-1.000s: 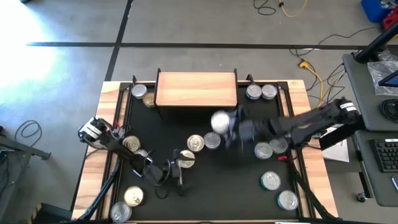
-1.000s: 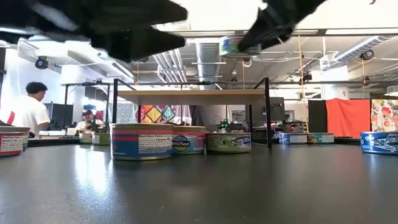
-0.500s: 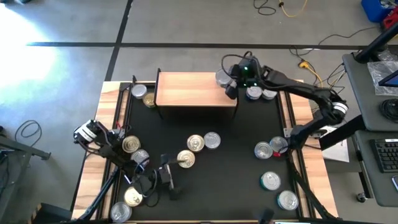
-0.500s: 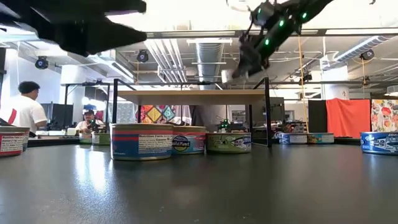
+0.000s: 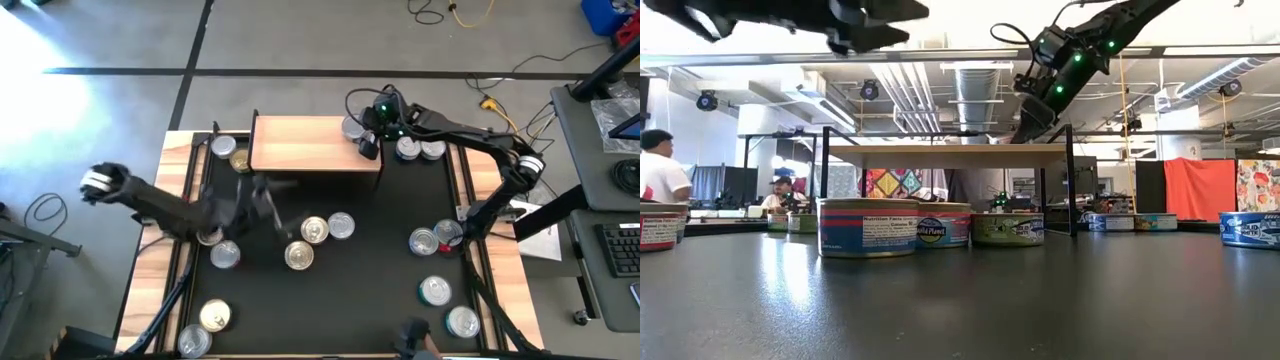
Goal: Stack canned seafood by type on shelf
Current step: Put the bottom light green tuna can on the shelf
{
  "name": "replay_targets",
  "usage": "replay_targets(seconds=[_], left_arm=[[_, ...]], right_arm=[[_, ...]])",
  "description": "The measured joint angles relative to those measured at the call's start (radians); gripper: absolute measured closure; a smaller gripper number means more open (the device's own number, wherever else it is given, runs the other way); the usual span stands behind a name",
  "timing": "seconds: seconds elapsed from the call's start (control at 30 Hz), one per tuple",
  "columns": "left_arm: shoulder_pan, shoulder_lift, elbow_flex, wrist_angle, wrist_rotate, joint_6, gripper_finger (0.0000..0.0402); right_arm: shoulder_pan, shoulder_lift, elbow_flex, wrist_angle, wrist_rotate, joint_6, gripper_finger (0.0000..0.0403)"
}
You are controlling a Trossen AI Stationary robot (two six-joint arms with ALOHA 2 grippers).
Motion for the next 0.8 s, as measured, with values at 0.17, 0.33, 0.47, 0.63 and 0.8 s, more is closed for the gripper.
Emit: replay_targets(seconds=[0.17, 0.33, 0.47, 0.63, 0.8], left_arm=[[0.346, -0.032, 0.053, -0.124, 0.486, -0.015, 0.0006], [0.625, 0.088, 0.224, -0.177, 0.743, -0.014, 0.0006], [0.693, 0.255, 0.375, -0.193, 0.903, 0.016, 0.0029], [0.708, 0.424, 0.570, -0.356, 0.978, 0.108, 0.0092], [0.724, 0.549, 0.782, -0.507, 0.980, 0.195, 0.0187]], right_arm=[[-0.003, 0.008, 0.000, -0.005, 0.002, -0.005, 0.0034], [-0.006, 0.003, -0.003, -0.015, 0.002, 0.019, 0.0018], [-0.006, 0.001, -0.005, -0.019, 0.002, 0.037, 0.0016], [-0.006, 0.002, -0.005, -0.018, 0.003, 0.039, 0.0014], [-0.005, 0.002, -0.006, -0.017, 0.004, 0.042, 0.0014]])
